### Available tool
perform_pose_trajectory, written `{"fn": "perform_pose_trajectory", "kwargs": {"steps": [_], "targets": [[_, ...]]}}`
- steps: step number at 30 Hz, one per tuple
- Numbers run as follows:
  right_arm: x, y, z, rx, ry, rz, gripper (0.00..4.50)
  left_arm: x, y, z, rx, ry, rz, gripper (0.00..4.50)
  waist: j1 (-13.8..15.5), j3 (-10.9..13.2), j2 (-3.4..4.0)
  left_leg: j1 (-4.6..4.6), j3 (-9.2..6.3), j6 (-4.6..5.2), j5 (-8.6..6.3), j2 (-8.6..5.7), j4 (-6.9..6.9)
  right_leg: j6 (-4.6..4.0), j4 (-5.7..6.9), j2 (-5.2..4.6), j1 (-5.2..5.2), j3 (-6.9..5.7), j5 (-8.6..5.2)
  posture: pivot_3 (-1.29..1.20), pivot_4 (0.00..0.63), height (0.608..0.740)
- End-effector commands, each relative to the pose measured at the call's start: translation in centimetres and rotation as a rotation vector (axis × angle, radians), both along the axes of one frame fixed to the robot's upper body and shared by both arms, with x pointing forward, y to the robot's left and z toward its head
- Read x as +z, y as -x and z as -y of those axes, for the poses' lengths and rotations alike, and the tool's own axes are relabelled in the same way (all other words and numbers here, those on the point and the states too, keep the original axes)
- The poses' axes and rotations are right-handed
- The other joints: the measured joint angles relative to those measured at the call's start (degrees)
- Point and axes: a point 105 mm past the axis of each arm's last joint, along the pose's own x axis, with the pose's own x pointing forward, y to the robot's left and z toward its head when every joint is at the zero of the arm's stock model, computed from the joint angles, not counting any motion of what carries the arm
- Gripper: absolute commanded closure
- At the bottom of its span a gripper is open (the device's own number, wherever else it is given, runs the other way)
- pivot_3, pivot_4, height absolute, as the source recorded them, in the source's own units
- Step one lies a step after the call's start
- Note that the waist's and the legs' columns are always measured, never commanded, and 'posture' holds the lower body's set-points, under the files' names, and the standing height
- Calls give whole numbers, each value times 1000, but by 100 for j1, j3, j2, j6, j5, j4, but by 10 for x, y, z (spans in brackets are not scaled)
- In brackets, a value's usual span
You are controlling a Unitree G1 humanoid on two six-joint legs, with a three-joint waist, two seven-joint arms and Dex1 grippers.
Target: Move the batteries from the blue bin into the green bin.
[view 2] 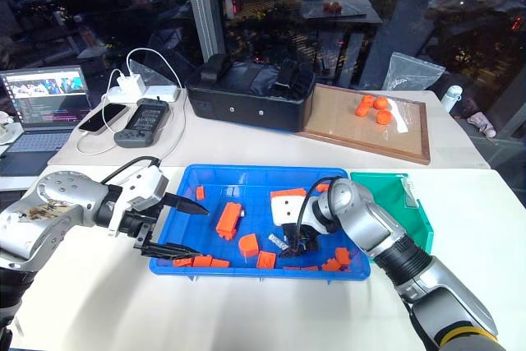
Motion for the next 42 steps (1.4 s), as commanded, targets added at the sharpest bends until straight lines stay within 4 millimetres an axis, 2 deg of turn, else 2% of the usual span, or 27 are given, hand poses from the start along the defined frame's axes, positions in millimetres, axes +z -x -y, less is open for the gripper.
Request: {"fn": "perform_pose_trajectory", "kwargs": {"steps": [1,6,8,12,14,18,21,24,27,31,38,42], "targets": [[1,-1,2,2,14,7,2413,9,2,0,-12,-1,48,0,0,0,0,0,-1,0,0,0,0,0,0,0,0,0,0,0,150,740],[5,-1,2,5,1,14,4157,9,2,2,-14,2,46,0,-1,0,0,-1,-2,0,0,0,0,0,1,0,0,0,0,0,150,740],[10,-3,4,-4,-9,33,4253,9,2,3,-19,3,44,0,0,0,0,-1,-3,0,0,0,0,0,1,0,-1,0,0,0,150,740],[42,-6,10,-21,-69,94,4253,10,0,7,-37,21,39,0,17,1,-1,-6,-4,0,0,-1,0,0,1,-2,-1,0,0,0,150,740],[60,-11,17,-85,-126,106,4253,14,0,11,-52,50,41,0,29,1,-1,-9,-4,0,0,-2,0,0,0,-4,-1,0,0,0,150,740],[95,-26,55,-270,-188,147,4253,26,1,22,-96,145,44,0,42,1,-1,-12,-9,0,0,-1,-2,0,1,-3,8,3,1,0,150,740],[125,-33,99,-436,-206,204,4253,37,-3,29,-103,214,50,0,87,2,-2,-13,-11,0,0,-3,-2,1,-4,-6,7,2,0,0,150,740],[142,-32,150,-584,-131,271,4253,48,-12,34,-88,282,79,0,124,4,1,-13,-9,0,0,-6,-3,1,-8,-8,7,3,0,0,150,740],[144,-22,184,-672,-57,265,4253,57,-16,39,-94,338,91,0,120,4,1,-14,-4,1,0,-7,-5,3,-13,-8,7,4,-3,0,150,740],[129,-11,215,-758,34,235,4253,65,-20,45,-101,386,106,0,52,3,1,-13,-10,1,0,-4,-10,2,-10,-4,10,8,-4,0,150,740],[93,-12,212,-757,57,178,4253,71,-26,49,-84,411,140,0,-41,4,19,-7,-16,1,1,-8,-3,8,-5,1,16,16,-4,0,150,740],[82,-17,211,-762,67,165,4253,69,-27,46,-71,395,144,0,-20,5,20,-7,-18,1,1,-10,0,11,-5,1,19,16,-6,0,150,740]]}}
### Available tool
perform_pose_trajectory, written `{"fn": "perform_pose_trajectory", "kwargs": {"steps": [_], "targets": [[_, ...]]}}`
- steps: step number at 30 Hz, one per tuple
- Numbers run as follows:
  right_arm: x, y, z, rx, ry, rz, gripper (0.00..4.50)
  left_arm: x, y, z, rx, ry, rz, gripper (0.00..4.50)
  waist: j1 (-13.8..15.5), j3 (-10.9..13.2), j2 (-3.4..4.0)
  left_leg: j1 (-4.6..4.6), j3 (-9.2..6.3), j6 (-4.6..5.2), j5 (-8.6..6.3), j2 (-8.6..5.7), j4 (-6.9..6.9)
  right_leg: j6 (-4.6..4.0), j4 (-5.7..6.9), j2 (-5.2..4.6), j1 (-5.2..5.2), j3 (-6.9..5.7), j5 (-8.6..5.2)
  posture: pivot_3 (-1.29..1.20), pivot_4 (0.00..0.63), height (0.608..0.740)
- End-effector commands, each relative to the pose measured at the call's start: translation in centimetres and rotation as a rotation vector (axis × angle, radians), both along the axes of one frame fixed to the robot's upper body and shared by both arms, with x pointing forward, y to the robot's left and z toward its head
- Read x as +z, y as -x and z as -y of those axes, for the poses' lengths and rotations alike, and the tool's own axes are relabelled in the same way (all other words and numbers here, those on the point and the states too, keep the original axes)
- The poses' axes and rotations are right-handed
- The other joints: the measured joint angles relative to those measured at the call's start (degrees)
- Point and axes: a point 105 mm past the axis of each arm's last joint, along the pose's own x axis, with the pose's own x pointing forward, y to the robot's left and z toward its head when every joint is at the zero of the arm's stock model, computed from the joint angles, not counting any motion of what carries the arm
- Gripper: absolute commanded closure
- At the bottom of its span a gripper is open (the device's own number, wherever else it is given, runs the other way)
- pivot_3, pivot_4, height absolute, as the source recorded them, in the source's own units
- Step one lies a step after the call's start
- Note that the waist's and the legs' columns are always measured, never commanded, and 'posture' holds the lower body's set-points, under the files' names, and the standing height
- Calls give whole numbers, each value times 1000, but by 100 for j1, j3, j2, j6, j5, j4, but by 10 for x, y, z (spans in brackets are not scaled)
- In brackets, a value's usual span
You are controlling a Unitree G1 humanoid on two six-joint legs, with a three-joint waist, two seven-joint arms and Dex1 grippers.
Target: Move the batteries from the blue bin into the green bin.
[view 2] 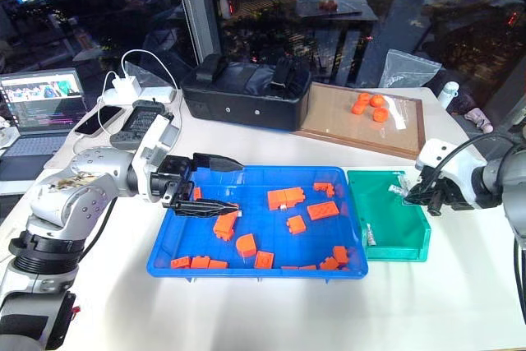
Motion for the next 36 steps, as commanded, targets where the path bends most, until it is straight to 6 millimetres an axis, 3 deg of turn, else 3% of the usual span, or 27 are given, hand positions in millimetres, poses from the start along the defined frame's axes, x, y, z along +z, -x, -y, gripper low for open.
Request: {"fn": "perform_pose_trajectory", "kwargs": {"steps": [1,2,5,8,12,16,18,22,27,36], "targets": [[7,-6,1,12,33,43,4253,11,-1,-4,24,-3,65,0,8,1,2,-1,1,0,0,-1,0,1,-1,-1,0,1,0,0,150,740],[7,-7,1,15,34,42,3196,10,-1,-4,25,-5,67,0,16,1,2,-2,2,0,0,-2,0,3,-1,-2,-1,1,-1,0,150,740],[14,-11,-4,29,29,61,2234,9,-2,-5,35,-8,67,0,25,2,4,-3,3,0,0,-3,0,5,-2,-4,-1,0,-2,0,150,740],[34,-18,-11,59,47,111,1203,4,-4,-8,60,-29,68,0,19,2,4,-3,3,0,0,-3,-2,4,-1,-4,-1,0,-2,0,150,740],[63,-26,-50,163,-11,195,17,-9,-21,-17,174,-103,95,0,-11,2,7,-2,2,0,0,-1,-5,3,0,-2,-6,1,-2,0,150,740],[68,-32,-103,314,-90,238,17,-13,-22,-22,190,-126,100,0,-20,3,6,-1,-1,0,0,4,-7,1,2,4,-6,1,-1,0,150,740],[57,-36,-128,384,-126,218,17,-16,-20,-24,186,-144,99,0,-7,3,5,-2,-2,0,0,3,-6,1,4,4,-6,1,-1,0,150,740],[33,-45,-158,462,-180,175,17,-19,-16,-27,180,-163,96,0,44,4,3,-10,2,0,0,0,-2,1,4,-1,-8,-7,-1,0,150,740],[1,-56,-181,533,-172,91,17,-23,-5,-31,169,-192,78,0,48,5,1,-23,5,-1,1,0,6,2,4,-2,-14,-9,2,0,150,740],[-26,-69,-185,560,-126,37,17,-14,10,-29,156,-139,40,0,9,5,1,-22,2,-1,1,4,4,1,10,2,-16,-10,2,0,150,740]]}}
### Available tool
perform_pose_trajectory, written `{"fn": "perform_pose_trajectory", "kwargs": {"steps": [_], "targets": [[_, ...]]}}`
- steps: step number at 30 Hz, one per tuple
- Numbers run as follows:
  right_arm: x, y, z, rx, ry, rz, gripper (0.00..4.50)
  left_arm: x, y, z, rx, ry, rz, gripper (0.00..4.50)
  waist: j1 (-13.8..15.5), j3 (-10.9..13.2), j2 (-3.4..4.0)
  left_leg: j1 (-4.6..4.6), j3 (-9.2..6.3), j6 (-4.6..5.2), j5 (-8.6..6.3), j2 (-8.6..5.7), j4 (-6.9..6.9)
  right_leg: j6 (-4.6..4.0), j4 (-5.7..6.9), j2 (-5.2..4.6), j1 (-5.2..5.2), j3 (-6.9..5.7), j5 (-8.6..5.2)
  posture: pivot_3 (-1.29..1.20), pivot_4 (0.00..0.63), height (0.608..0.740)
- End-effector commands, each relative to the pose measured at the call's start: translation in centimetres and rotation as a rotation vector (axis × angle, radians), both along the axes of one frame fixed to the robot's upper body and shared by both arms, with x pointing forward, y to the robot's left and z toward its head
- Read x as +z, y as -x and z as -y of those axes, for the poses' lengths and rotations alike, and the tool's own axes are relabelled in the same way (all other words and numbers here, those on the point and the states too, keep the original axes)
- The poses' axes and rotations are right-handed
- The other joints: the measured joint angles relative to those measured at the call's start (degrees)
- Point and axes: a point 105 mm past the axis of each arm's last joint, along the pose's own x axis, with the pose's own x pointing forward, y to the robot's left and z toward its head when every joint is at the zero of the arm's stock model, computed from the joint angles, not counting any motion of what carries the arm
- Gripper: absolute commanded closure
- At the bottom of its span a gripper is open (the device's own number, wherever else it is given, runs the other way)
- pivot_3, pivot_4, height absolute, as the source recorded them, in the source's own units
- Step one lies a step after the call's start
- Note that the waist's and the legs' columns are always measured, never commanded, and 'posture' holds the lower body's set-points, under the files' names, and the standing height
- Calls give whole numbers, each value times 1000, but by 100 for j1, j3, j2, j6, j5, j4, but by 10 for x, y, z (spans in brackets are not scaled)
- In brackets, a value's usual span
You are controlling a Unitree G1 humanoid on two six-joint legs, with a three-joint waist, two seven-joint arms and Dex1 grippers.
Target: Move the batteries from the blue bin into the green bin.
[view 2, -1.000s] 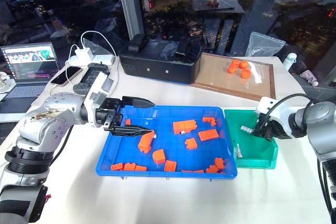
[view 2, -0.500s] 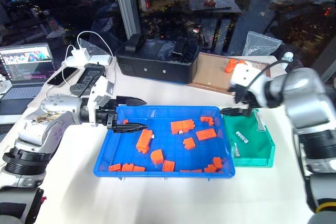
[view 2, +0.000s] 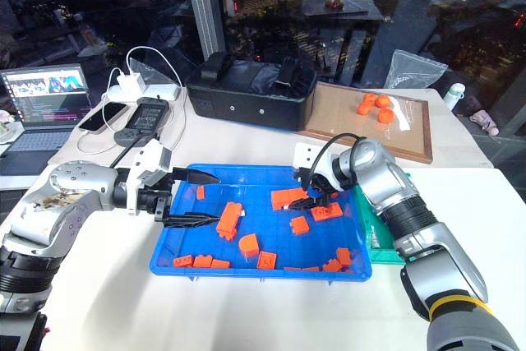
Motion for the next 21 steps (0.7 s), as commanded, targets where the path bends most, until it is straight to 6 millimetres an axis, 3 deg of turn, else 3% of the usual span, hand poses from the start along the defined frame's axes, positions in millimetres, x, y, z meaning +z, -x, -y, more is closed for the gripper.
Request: {"fn": "perform_pose_trajectory", "kwargs": {"steps": [1,2,5,10,16,21], "targets": [[10,-14,-5,0,-10,66,17,13,9,5,-28,26,32,0,-7,0,0,2,-1,0,0,0,0,0,2,0,0,1,0,0,150,740],[7,-14,-4,5,2,64,518,13,10,5,-27,26,30,0,-8,0,0,3,-2,0,0,0,0,-1,3,0,1,1,0,0,150,740],[3,-15,-3,18,8,59,1364,12,10,5,-24,23,27,0,-4,0,0,5,-1,-1,0,-1,-1,-1,5,1,1,1,0,0,150,740],[14,-15,-3,36,-9,83,3024,13,8,5,-24,20,30,0,-5,0,0,6,-1,-1,0,-1,-1,-1,5,0,3,1,0,0,150,740],[55,6,9,122,-52,148,3019,11,8,9,-60,13,21,0,11,1,2,4,-3,-1,0,-2,-2,-1,6,-2,1,2,0,0,150,740],[58,33,26,170,-1,128,3019,11,7,13,-87,11,14,0,16,1,1,7,-1,-2,0,-1,-2,-1,0,-2,8,-3,0,0,150,740]]}}
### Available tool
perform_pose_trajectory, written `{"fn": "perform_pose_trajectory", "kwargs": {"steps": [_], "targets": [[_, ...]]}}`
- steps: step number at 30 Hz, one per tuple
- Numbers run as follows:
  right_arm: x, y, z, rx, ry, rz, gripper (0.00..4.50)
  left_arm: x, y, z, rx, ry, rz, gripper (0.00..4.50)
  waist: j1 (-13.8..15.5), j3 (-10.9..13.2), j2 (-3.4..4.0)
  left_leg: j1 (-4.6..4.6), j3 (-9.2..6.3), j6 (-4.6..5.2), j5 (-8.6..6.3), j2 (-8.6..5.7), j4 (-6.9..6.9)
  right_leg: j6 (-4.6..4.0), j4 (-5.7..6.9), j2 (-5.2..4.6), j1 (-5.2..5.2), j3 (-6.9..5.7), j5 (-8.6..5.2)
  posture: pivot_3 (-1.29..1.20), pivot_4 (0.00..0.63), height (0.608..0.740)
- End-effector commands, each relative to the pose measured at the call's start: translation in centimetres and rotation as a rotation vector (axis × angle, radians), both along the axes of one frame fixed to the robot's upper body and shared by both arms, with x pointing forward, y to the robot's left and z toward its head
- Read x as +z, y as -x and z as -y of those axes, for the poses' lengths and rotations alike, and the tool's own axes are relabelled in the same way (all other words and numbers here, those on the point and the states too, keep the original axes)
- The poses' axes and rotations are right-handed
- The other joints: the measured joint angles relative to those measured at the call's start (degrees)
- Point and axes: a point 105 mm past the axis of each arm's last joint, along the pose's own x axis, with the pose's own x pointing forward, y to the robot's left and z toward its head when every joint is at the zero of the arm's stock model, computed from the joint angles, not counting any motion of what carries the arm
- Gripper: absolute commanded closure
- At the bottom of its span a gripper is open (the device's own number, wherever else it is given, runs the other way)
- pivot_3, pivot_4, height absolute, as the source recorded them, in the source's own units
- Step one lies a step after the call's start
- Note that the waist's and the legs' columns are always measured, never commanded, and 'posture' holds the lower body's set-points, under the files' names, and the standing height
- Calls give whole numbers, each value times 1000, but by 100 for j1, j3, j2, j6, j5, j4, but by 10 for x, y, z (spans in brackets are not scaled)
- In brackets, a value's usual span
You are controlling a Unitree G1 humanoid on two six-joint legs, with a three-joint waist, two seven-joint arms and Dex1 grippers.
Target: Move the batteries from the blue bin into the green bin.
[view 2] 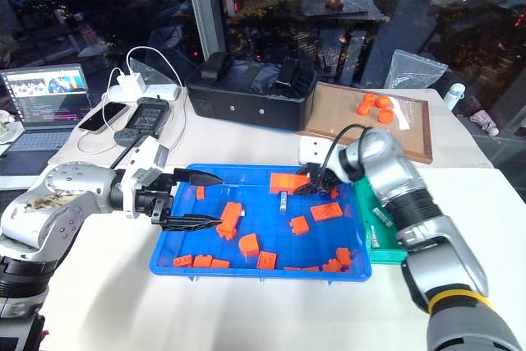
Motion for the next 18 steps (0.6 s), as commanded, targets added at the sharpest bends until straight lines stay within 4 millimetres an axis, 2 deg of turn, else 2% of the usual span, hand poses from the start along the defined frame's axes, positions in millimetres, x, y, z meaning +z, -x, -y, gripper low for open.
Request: {"fn": "perform_pose_trajectory", "kwargs": {"steps": [1,4,6,8,10,12,15,17,18], "targets": [[4,21,5,64,20,3,3019,7,0,4,-37,1,34,0,-8,0,-1,1,0,0,0,0,0,0,0,0,1,0,0,0,150,740],[-8,48,13,116,68,-61,3019,6,0,5,-55,-6,28,0,-5,0,0,1,1,0,0,-1,0,-1,2,0,0,1,0,0,150,740],[-18,67,14,118,63,-162,3019,4,-3,5,-55,-29,39,0,-7,0,-1,0,0,0,0,-1,0,0,1,1,-1,1,-1,0,150,740],[-26,80,17,120,87,-221,3019,3,-5,6,-51,-38,40,0,-6,0,-1,-1,-3,0,0,-1,0,0,0,0,-1,2,-1,0,150,740],[-30,85,20,117,107,-241,2016,4,-4,6,-58,-38,38,0,-16,0,-1,1,-4,0,0,0,2,0,1,1,-1,4,-1,0,150,740],[-31,87,21,114,124,-252,1589,3,-4,6,-64,-42,37,0,-25,1,-2,3,-4,0,0,0,3,0,1,1,-1,6,-1,0,150,740],[-24,79,21,101,114,-223,487,3,-4,4,-62,-50,37,0,-19,2,-4,11,-6,0,0,0,3,0,0,2,2,7,-1,0,150,740],[-15,67,17,84,83,-175,100,4,-5,3,-57,-54,38,0,-24,2,-4,12,-3,0,0,-1,3,0,-1,1,1,9,-2,0,150,740],[-10,56,14,68,60,-124,100,4,-4,2,-55,-56,38,0,-29,2,-4,12,-3,0,0,-1,3,0,-1,1,1,9,-2,0,150,740]]}}
